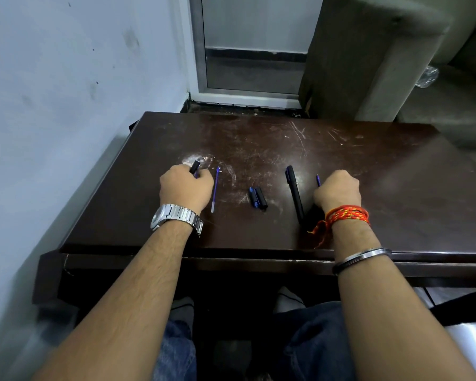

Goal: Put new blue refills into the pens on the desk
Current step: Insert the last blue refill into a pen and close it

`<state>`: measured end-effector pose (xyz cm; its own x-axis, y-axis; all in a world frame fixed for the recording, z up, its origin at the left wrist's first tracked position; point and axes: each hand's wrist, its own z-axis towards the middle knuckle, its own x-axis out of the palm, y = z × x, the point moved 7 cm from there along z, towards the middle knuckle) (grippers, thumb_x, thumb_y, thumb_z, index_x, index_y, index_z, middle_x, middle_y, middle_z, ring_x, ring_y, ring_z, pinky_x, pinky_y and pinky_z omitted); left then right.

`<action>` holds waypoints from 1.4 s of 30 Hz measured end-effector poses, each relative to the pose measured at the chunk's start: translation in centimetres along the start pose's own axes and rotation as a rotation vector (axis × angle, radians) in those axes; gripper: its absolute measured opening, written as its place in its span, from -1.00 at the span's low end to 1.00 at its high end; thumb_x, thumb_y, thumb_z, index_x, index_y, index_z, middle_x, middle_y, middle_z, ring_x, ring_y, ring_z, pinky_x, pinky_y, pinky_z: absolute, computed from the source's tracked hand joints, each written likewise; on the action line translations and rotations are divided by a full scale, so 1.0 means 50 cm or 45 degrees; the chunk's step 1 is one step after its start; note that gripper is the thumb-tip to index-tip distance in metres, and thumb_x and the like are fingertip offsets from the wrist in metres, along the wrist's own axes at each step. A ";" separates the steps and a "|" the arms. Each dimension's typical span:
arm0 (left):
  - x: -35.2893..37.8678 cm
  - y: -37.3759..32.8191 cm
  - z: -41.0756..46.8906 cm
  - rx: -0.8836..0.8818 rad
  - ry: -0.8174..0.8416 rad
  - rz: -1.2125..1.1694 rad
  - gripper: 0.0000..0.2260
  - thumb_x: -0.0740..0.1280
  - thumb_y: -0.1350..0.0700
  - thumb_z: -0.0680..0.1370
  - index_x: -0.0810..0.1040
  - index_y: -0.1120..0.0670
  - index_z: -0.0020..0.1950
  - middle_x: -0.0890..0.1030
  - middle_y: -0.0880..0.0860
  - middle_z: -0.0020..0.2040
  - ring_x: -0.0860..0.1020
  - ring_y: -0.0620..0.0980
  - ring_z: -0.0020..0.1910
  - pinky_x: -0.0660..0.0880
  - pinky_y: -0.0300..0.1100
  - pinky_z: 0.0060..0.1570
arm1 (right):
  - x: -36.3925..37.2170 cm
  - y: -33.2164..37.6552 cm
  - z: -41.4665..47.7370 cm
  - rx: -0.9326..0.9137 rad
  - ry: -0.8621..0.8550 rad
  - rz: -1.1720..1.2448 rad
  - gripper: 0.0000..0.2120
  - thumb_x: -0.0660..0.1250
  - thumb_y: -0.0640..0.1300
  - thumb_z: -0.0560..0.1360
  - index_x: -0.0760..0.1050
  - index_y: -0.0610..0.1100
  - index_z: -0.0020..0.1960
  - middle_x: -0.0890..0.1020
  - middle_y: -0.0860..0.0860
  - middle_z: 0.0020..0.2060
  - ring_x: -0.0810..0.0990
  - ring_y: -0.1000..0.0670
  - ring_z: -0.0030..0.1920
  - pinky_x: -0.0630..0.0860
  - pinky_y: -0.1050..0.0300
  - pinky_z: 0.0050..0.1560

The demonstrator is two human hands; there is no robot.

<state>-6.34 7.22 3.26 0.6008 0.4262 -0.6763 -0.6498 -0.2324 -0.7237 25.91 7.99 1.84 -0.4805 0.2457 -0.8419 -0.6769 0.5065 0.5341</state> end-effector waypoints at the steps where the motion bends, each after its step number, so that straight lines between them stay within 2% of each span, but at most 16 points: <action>1: 0.003 -0.005 -0.002 0.017 0.006 -0.034 -0.71 0.25 0.08 0.50 0.47 0.18 -0.38 0.47 0.08 -0.44 0.42 0.04 -0.40 0.27 -0.15 -0.42 | 0.000 0.002 -0.001 -0.006 -0.009 0.008 -0.82 0.29 -0.32 0.50 0.52 -0.33 0.10 0.57 -0.33 0.13 0.59 -0.37 0.11 0.53 -0.08 0.06; 5: 0.020 -0.028 -0.010 0.168 0.087 -0.258 -0.62 0.24 0.06 0.59 0.35 0.09 -0.43 0.41 -0.02 -0.49 0.41 -0.11 -0.50 0.25 -0.36 -0.54 | 0.000 0.019 -0.011 -0.069 -0.012 0.032 -0.85 0.27 -0.33 0.52 0.51 -0.33 0.07 0.58 -0.33 0.10 0.58 -0.36 0.11 0.52 -0.08 0.02; 7: 0.040 -0.049 -0.022 0.286 0.227 -0.374 -0.65 0.25 0.01 0.61 0.45 0.07 -0.36 0.47 -0.02 -0.45 0.43 -0.17 -0.52 0.31 -0.39 -0.50 | -0.005 0.048 -0.018 -0.199 -0.061 0.102 -0.81 0.26 -0.32 0.53 0.53 -0.35 0.10 0.57 -0.34 0.12 0.55 -0.36 0.14 0.50 -0.09 0.12; 9: 0.068 -0.063 -0.036 0.315 0.403 -0.537 -0.79 0.30 0.02 0.60 0.58 -0.04 -0.24 0.56 0.06 -0.29 0.50 -0.14 -0.44 0.52 -0.18 -0.35 | -0.014 0.088 -0.035 -0.360 -0.128 0.265 -0.75 0.23 -0.30 0.55 0.58 -0.30 0.17 0.58 -0.29 0.13 0.54 -0.28 0.17 0.48 -0.04 0.19; 11: 0.089 -0.070 -0.050 0.313 0.510 -0.661 -0.87 0.38 0.07 0.55 0.62 -0.11 -0.18 0.62 0.07 -0.16 0.60 -0.13 -0.38 0.64 -0.08 -0.22 | -0.018 0.120 -0.059 -0.432 -0.140 0.498 -0.74 0.24 -0.23 0.59 0.60 -0.19 0.21 0.62 -0.18 0.11 0.58 -0.15 0.14 0.50 0.07 0.18; 14: 0.100 -0.076 -0.061 0.357 0.570 -0.695 -0.89 0.48 0.03 0.43 0.67 -0.21 -0.17 0.66 -0.07 -0.29 0.70 0.05 -0.26 0.65 0.06 -0.06 | -0.008 0.154 -0.093 -0.519 -0.088 0.757 -0.80 0.29 -0.14 0.60 0.62 -0.09 0.18 0.66 -0.04 0.01 0.61 0.01 0.02 0.51 0.20 0.06; 16: 0.101 -0.079 -0.062 0.396 0.589 -0.694 -0.79 0.52 0.03 0.39 0.64 -0.28 -0.10 0.64 -0.16 -0.33 0.70 0.00 -0.24 0.63 -0.09 -0.11 | -0.003 0.164 -0.106 -0.551 -0.055 0.894 -0.84 0.31 -0.12 0.59 0.63 -0.05 0.12 0.66 0.05 -0.11 0.62 0.09 -0.08 0.55 0.21 0.00; 18: 0.097 -0.082 -0.065 0.421 0.583 -0.712 -0.71 0.54 0.12 0.41 0.61 -0.25 -0.03 0.62 -0.24 -0.34 0.67 -0.18 -0.30 0.57 -0.31 -0.20 | 0.000 0.167 -0.109 -0.564 -0.034 1.010 -0.86 0.33 -0.13 0.59 0.63 -0.03 0.10 0.65 0.11 -0.20 0.60 0.22 -0.22 0.56 0.28 -0.11; 19: 0.096 -0.083 -0.066 0.416 0.578 -0.726 -0.70 0.54 0.15 0.42 0.61 -0.22 -0.02 0.62 -0.24 -0.33 0.66 -0.19 -0.31 0.55 -0.33 -0.20 | 0.001 0.169 -0.110 -0.565 -0.014 1.064 -0.87 0.33 -0.14 0.59 0.63 -0.03 0.09 0.65 0.09 -0.22 0.60 0.23 -0.27 0.57 0.28 -0.15; 20: 0.096 -0.082 -0.067 0.406 0.577 -0.737 -0.70 0.53 0.18 0.42 0.63 -0.20 0.00 0.64 -0.20 -0.29 0.68 -0.13 -0.27 0.58 -0.28 -0.16 | 0.002 0.171 -0.112 -0.564 0.012 1.112 -0.88 0.34 -0.15 0.59 0.62 -0.01 0.07 0.67 0.03 -0.22 0.62 0.21 -0.26 0.61 0.23 -0.13; 22: 0.096 -0.084 -0.071 0.403 0.590 -0.746 -0.72 0.52 0.19 0.44 0.66 -0.10 0.08 0.70 -0.06 -0.14 0.71 0.02 -0.17 0.62 -0.09 -0.02 | 0.002 0.175 -0.117 -0.575 0.059 1.180 -0.86 0.35 -0.17 0.58 0.60 0.06 0.03 0.70 -0.13 -0.16 0.66 0.01 -0.16 0.66 0.00 0.00; 24: 0.095 -0.087 -0.075 0.436 0.607 -0.723 -0.72 0.51 0.19 0.45 0.67 -0.03 0.12 0.73 0.00 -0.06 0.71 0.00 -0.13 0.62 -0.01 0.05 | -0.001 0.178 -0.125 -0.598 0.077 1.218 -0.84 0.36 -0.16 0.58 0.58 0.11 0.00 0.70 -0.18 -0.13 0.67 -0.09 -0.15 0.66 -0.14 -0.03; 28: 0.094 -0.089 -0.076 0.449 0.599 -0.704 -0.73 0.49 0.19 0.45 0.68 -0.04 0.12 0.73 -0.04 -0.05 0.70 -0.03 -0.13 0.62 0.04 0.04 | -0.008 0.180 -0.129 -0.627 0.073 1.291 -0.88 0.38 -0.16 0.57 0.60 0.05 0.01 0.69 -0.08 -0.22 0.65 0.07 -0.28 0.69 -0.06 -0.16; 31: 0.097 -0.082 -0.071 0.422 0.583 -0.680 -0.73 0.49 0.17 0.44 0.68 0.01 0.13 0.73 -0.01 -0.06 0.70 0.03 -0.12 0.61 0.11 0.06 | -0.011 0.180 -0.128 -0.637 0.077 1.360 -0.90 0.38 -0.18 0.57 0.61 -0.05 0.07 0.67 -0.10 -0.21 0.65 0.08 -0.29 0.68 0.02 -0.18; 37: 0.099 -0.077 -0.071 0.419 0.595 -0.656 -0.73 0.49 0.11 0.40 0.69 0.00 0.10 0.73 -0.03 -0.09 0.70 0.00 -0.12 0.61 0.10 0.06 | -0.016 0.182 -0.130 -0.680 0.062 1.427 -0.90 0.39 -0.21 0.57 0.60 -0.04 0.04 0.67 0.02 -0.26 0.64 0.11 -0.30 0.64 0.19 -0.24; 42: 0.095 -0.080 -0.071 0.439 0.580 -0.680 -0.73 0.49 0.09 0.40 0.69 -0.02 0.10 0.73 -0.06 -0.06 0.70 -0.02 -0.11 0.62 0.10 0.04 | 0.003 0.185 -0.127 -0.666 0.136 1.312 -0.91 0.40 -0.21 0.56 0.61 -0.10 0.06 0.67 -0.01 -0.26 0.64 0.07 -0.31 0.67 0.07 -0.18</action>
<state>0.76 7.10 2.42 0.9563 -0.0147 -0.2920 -0.2819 0.2194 -0.9340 16.03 7.46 7.15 -0.9658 0.2590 0.0081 -0.0732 -0.3025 0.9503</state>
